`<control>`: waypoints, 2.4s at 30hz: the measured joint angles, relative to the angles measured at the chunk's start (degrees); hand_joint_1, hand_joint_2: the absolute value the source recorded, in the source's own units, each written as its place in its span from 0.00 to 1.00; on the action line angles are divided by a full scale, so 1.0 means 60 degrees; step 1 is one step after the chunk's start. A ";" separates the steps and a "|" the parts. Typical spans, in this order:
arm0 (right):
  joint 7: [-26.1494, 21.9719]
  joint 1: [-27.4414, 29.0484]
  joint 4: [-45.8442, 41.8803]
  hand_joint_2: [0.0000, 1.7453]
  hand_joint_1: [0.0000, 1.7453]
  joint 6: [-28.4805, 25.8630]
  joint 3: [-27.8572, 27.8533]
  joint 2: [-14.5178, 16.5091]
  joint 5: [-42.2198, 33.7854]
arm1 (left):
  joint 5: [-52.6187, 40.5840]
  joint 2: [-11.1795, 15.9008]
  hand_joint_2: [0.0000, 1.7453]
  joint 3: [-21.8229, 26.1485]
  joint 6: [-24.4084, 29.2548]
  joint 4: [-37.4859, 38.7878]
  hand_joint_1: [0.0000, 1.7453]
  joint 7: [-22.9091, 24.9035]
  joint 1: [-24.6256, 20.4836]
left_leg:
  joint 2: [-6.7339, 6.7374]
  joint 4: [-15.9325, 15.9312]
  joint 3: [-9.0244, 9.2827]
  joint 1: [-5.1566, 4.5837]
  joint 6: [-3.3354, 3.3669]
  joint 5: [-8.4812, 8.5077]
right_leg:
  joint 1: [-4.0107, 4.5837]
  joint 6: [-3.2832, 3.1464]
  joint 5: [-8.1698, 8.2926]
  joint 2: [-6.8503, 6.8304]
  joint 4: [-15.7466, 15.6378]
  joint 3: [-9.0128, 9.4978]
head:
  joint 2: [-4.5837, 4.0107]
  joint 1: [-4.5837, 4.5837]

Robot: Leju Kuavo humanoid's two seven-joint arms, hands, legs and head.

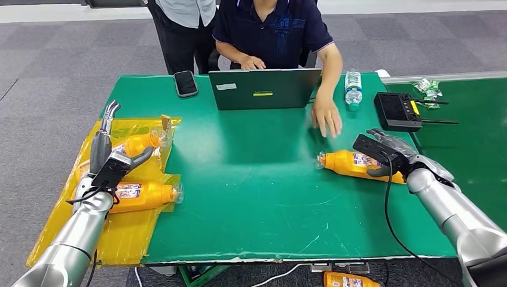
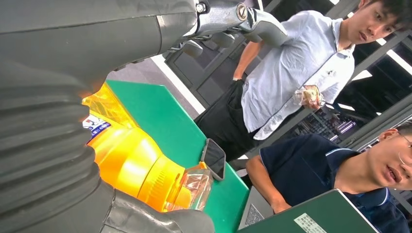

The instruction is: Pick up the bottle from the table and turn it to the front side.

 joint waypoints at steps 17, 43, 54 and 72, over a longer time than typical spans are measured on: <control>0.0211 -0.0070 -0.0111 1.00 0.00 0.1468 0.0101 -0.0066 -0.0644 | -0.0115 -0.0080 1.00 0.0000 -0.0067 0.0348 0.00 0.0000 -0.0359 | 0.0001 0.0000 0.0001 0.0000 0.0000 0.0001 | 0.0001 0.0000 0.0000 0.0003 0.0000 0.0000 | 0.0000 -0.0001; 0.0377 -0.0799 0.1393 1.00 0.00 0.1334 0.0989 -0.0206 -0.0944 | -0.0074 0.0037 1.00 0.0026 -0.0162 0.0179 0.00 0.0000 -0.0093 | -0.0006 0.0000 -0.0002 0.0000 0.0000 0.0000 | 0.0000 0.0000 0.0000 -0.0006 0.0000 -0.0001 | 0.0000 -0.0001; 0.0118 -0.0259 0.1437 1.00 0.00 0.0903 0.0989 -0.0326 -0.1225 | -0.0063 0.0052 1.00 0.0069 -0.0112 -0.0148 0.00 0.0000 0.0279 | -0.0005 0.0000 -0.0001 0.0001 0.0001 0.0000 | 0.0002 0.0001 -0.0002 -0.0007 -0.0001 0.0001 | 0.0000 0.0000; -0.0337 0.0122 0.1411 1.00 1.00 0.0747 0.0989 -0.0008 -0.1451 | 0.0015 0.0046 1.00 0.0186 -0.0125 -0.0264 0.00 0.0000 0.0402 | 0.0002 0.0000 0.0028 0.0006 0.0001 -0.0001 | 0.0006 0.0001 -0.0001 0.0000 -0.0003 0.0031 | 0.0000 -0.0001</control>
